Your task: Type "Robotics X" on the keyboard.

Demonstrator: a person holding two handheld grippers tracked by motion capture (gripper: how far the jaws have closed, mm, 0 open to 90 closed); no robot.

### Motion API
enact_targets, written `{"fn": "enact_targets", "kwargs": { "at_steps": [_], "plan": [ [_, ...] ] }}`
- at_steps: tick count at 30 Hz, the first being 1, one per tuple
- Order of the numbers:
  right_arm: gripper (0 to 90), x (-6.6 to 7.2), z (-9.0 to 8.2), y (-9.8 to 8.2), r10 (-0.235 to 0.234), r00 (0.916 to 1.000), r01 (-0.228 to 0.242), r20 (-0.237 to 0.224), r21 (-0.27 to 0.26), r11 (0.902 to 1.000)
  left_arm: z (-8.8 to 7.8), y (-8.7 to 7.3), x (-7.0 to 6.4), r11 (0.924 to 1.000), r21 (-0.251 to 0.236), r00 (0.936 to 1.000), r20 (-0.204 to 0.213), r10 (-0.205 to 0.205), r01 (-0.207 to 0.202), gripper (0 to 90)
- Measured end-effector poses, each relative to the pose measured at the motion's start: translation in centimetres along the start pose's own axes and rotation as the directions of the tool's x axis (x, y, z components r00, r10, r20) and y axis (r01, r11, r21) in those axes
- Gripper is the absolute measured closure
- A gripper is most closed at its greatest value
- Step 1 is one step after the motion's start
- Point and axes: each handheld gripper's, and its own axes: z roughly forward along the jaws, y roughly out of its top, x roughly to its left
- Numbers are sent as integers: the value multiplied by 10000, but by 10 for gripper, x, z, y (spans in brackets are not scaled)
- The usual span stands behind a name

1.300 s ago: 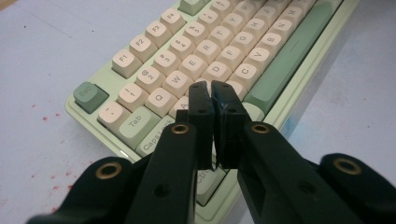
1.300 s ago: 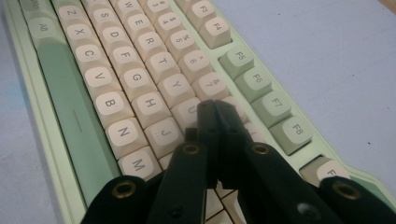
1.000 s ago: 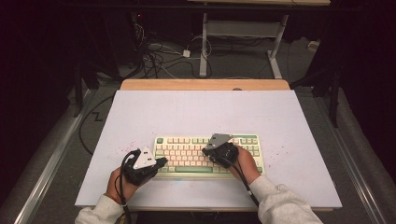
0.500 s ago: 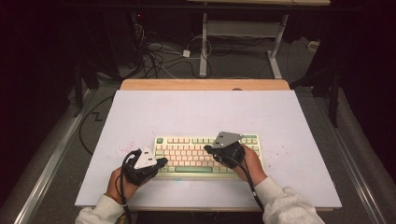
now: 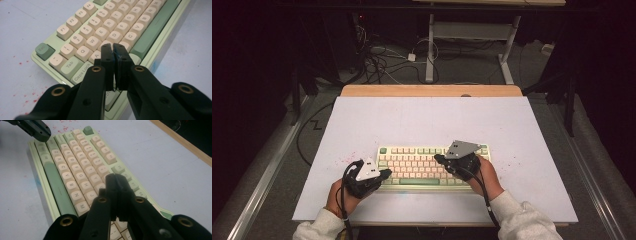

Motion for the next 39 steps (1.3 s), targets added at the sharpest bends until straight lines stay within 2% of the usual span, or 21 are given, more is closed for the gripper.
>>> {"fn": "enact_targets", "kwargs": {
  "at_steps": [17, 22, 27, 39],
  "plan": [
    [900, 0, -14, -1, -75, 10000, 76, 60, -229, 9997, 10, 13, -7, 9992, 165, 9986, 395, 349, -356, 849],
    [900, -1, -16, -2, -4, 10000, 6, 89, -244, 9997, 19, 25, -6, 9990, 130, 9973, 591, 430, -439, 850],
    [900, -2, -17, -3, 15, 9999, -11, 131, -257, 9997, 30, 34, -10, 9966, 386, 9944, 791, 699, -731, 850],
    [900, -2, -17, -3, 6, 9999, -3, 116, -231, 9997, 44, 41, -10, 9943, 699, 9914, 1087, 730, -809, 849]
  ]
}}
